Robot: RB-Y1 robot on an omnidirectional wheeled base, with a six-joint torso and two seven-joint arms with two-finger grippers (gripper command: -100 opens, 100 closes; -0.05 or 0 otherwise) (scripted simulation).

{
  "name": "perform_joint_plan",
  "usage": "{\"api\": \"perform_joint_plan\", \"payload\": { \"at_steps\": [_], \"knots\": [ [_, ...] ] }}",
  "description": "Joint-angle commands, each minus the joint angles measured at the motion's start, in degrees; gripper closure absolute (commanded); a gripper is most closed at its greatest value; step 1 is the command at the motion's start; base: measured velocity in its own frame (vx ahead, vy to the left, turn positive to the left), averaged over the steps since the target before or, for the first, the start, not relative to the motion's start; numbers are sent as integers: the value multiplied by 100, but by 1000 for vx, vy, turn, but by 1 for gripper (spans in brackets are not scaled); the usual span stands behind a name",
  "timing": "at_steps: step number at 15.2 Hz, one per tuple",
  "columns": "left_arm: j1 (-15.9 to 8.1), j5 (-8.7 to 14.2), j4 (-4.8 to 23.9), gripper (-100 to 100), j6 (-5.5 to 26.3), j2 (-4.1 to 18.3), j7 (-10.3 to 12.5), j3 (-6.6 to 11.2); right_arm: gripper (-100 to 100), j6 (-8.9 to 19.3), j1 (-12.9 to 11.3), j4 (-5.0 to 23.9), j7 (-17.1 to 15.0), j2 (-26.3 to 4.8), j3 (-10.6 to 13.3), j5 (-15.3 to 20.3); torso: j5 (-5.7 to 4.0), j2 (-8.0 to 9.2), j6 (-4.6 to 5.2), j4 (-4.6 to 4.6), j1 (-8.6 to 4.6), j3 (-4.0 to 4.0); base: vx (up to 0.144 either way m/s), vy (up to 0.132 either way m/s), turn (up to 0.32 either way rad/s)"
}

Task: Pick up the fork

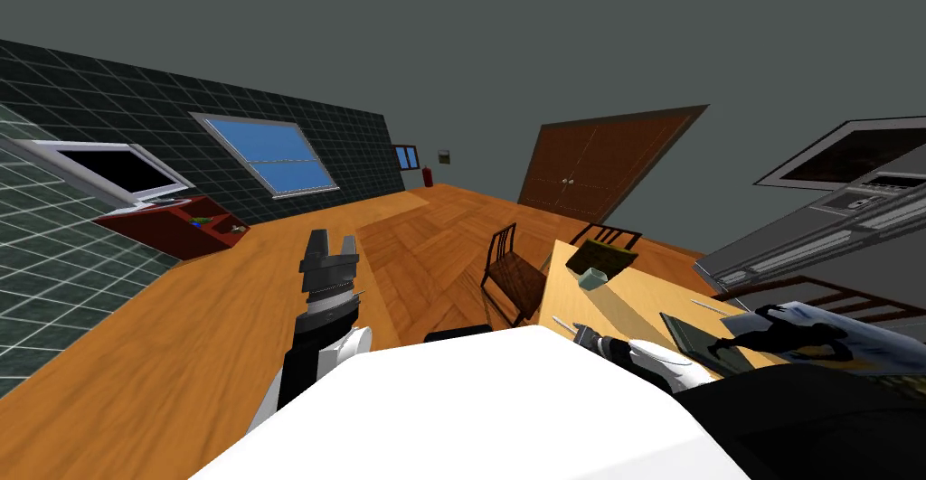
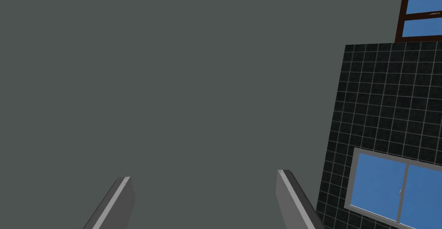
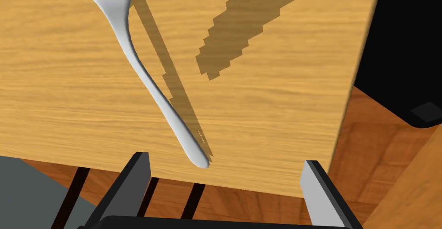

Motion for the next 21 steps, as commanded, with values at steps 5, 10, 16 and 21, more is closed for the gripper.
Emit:
{"api": "perform_joint_plan", "payload": {
  "at_steps": [5, 10, 16, 21],
  "knots": [
    [0, 0, 0, 0, 0, 0, 0, 0, -100, 59, 72, 518, 108, -368, 535, 242, 0, -4, 1, -1, -4, -2, 39, -42, 115],
    [0, 0, 0, 0, 0, 0, 0, 0, -100, 176, -7, 799, 211, -78, 599, 309, -1, 8, 1, 2, 1, 5, 10, -40, 65],
    [0, 0, 0, 0, 0, 0, 0, 0, 100, 197, -13, 838, 240, 7, 594, 315, -4, 10, 0, 4, -7, 7, 0, -27, 28],
    [0, 0, 0, 0, 0, -1, 0, 0, 100, 51, 29, 705, 175, -289, 587, 282, -3, 5, -1, 4, -9, 4, 1, 26, -47]
  ]
}}
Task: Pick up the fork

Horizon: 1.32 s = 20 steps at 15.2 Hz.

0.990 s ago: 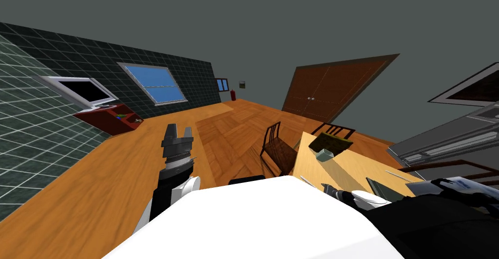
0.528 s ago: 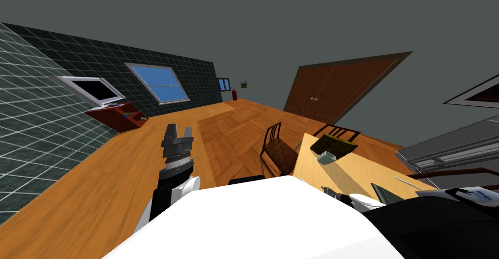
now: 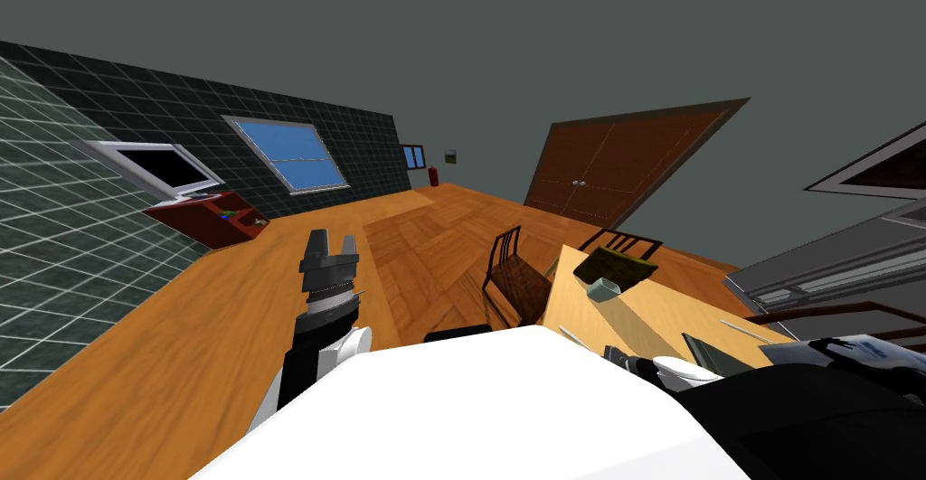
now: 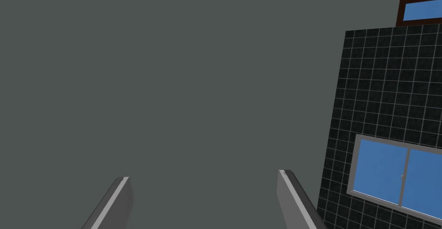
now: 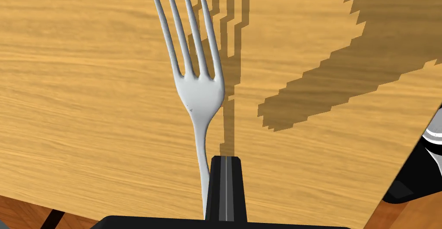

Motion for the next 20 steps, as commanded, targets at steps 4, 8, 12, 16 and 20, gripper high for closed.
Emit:
{"api": "perform_joint_plan", "payload": {
  "at_steps": [4, 8, 12, 16, 20],
  "knots": [
    [0, 0, 0, 0, 0, 0, 0, 0, -100, -11, 3, 98, -8, -333, -139, -23, -1, -2, -2, 0, -16, -1, 3, 14, -23],
    [0, 0, 0, 0, 0, 1, 0, 1, -100, 21, 71, 209, -3, -575, -261, -32, -1, 0, 1, 0, -22, 0, 3, -5, -33],
    [0, 0, 0, 0, 0, 0, 0, 1, -100, 73, 231, 400, 30, -777, -347, -13, -3, 2, 3, 0, -19, 1, -2, 6, -59],
    [0, 0, 0, 0, 0, 1, 0, 1, -100, 102, 301, 383, 53, -592, -261, 5, -8, 3, 1, 1, -25, 2, 1, -15, -39],
    [-1, 0, 0, 0, 0, 1, 0, 0, -100, 45, 174, 222, 15, -328, -152, -16, -13, 0, -4, 0, -35, 0, -2, -33, 44]
  ]
}}
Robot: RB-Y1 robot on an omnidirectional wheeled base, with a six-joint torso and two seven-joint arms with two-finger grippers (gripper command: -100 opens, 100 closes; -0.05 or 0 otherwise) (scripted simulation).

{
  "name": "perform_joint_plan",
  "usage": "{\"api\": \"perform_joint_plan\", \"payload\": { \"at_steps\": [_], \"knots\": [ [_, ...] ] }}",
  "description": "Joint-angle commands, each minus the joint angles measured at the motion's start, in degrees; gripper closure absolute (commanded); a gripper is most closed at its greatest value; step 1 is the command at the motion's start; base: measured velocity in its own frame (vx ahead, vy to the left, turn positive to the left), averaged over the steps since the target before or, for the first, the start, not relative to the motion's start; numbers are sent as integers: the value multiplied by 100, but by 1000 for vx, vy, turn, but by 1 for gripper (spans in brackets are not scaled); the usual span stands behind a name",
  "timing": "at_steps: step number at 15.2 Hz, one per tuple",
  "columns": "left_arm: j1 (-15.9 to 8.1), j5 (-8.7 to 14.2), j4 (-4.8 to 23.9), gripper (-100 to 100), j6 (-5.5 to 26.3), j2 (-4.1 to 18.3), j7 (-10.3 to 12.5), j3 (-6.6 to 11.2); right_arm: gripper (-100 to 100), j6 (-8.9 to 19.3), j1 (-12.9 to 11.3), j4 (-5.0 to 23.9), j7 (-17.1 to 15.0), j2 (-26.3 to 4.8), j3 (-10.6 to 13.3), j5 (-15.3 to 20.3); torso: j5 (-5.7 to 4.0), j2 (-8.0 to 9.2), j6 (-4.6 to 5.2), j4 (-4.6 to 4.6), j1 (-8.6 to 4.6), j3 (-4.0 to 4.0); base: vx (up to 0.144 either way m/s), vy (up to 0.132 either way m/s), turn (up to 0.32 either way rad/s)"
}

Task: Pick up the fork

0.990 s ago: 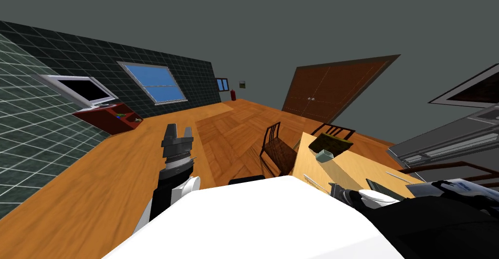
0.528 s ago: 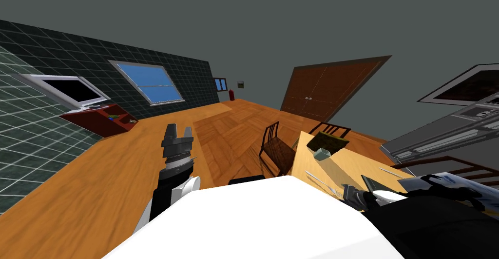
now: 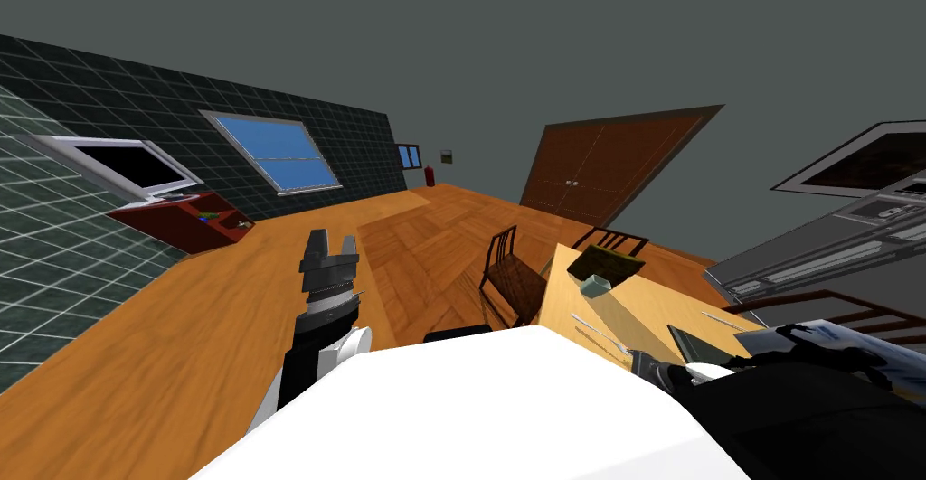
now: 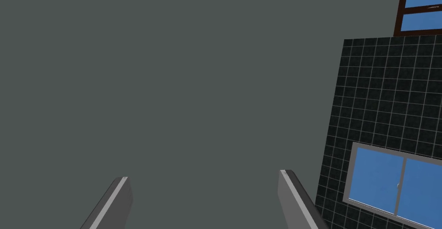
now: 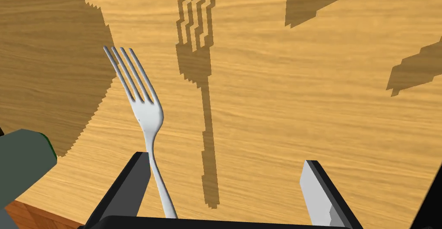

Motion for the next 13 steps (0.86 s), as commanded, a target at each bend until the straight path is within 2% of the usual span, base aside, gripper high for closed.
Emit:
{"api": "perform_joint_plan", "payload": {
  "at_steps": [1, 5, 6, 7, 9, 10, 11, 12, 13],
  "knots": [
    [0, 0, 0, 0, 0, 0, 0, 0, -100, 90, 59, -286, -158, -57, 119, -10, 0, 0, 0, 0, 0, 0, -13, -16, 50],
    [0, 0, 0, 0, 0, 0, 0, 0, -100, -13, -105, -598, -174, 104, 248, 5, 4, 2, 0, 1, 8, 2, -11, -14, 50],
    [0, 0, 0, 0, 0, 0, 0, 0, -100, 71, -51, -544, -189, 48, 232, 8, 4, 1, -3, 1, 4, 1, -5, -19, 50],
    [0, 0, 0, 0, 0, 0, 0, 0, -100, 182, -104, -491, -196, 215, 268, 36, 5, 0, 2, 0, 5, 0, 2, -23, 56],
    [0, 0, 0, 0, 0, 0, 0, 0, -100, 274, -126, -424, -173, 349, 274, 54, 3, -2, 1, -1, -1, -1, 7, -44, 92],
    [0, 0, 0, 0, 0, 0, 0, 0, -100, 210, -84, -512, -199, 235, 266, 36, 2, -3, 1, -1, -5, -2, 5, -32, 34],
    [0, 0, 0, 0, 0, 0, 0, 0, 100, 90, -82, -557, -218, 81, 262, 19, 3, -3, 3, -1, -3, -2, -6, 10, -99],
    [1, 0, 0, 0, 0, 0, 0, 0, 100, 66, -77, -574, -224, 47, 260, 14, 6, -1, 6, -1, 7, -1, -10, 42, -133],
    [1, 0, 0, 0, 0, 0, 0, 0, 100, 110, -117, -472, -185, 155, 253, 27, 9, 2, 7, -1, 20, 1, -5, 29, -48]
  ]
}}
